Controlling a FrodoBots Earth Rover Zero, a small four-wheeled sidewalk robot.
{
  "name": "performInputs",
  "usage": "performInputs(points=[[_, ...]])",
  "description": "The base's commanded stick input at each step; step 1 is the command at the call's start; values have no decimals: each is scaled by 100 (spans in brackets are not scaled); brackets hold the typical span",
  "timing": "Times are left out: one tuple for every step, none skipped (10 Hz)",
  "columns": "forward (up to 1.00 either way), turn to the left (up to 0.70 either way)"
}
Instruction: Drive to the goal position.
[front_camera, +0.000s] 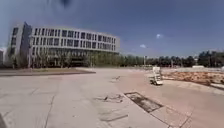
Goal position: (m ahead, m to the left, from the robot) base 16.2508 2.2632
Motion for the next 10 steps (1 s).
performInputs(points=[[70, 1], [70, 1], [70, 1], [70, 1], [70, 1], [70, 1], [70, 1], [70, 1], [70, 1], [70, 1]])
